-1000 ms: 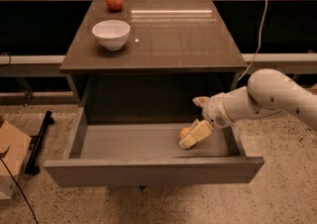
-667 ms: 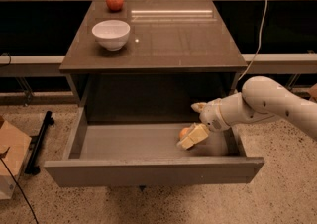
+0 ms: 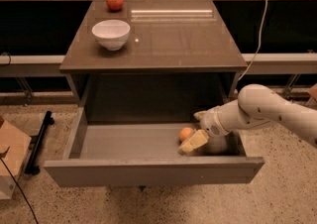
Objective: Pick orange from top drawer and place on counter
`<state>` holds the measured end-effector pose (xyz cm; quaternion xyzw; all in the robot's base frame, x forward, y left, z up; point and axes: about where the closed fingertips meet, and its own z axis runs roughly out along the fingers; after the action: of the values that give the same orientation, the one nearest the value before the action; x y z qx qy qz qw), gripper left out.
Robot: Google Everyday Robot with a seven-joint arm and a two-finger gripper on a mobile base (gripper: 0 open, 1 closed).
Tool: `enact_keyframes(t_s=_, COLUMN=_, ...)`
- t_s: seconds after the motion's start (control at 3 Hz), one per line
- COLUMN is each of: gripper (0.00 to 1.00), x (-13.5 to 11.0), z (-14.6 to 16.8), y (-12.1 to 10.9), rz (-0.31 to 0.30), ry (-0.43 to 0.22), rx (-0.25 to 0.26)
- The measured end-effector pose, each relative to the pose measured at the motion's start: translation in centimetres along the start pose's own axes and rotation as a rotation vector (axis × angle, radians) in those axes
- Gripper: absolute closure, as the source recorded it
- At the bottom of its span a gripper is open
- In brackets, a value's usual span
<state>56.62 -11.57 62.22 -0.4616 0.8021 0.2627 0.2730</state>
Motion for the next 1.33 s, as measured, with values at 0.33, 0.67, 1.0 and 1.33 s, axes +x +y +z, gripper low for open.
enact_keyframes(t_s=0.33, gripper=0.27, x=1.1, z=0.0, y=-0.1, rz=0.027, ry=0.021, rx=0.013)
enact_keyframes(t_s=0.67, gripper=0.57, x=1.4, z=-0.2, y=0.3, rz=0.024, ry=0.039, rx=0.02)
enact_keyframes(t_s=1.0, gripper=0.8, x=1.7, z=-0.1, y=0.5, rz=0.027, ry=0.05, rx=0.018)
enact_keyframes(t_s=1.33, gripper=1.0, x=-0.5, z=-2.0, y=0.6, rz=-0.015, ry=0.033, rx=0.015)
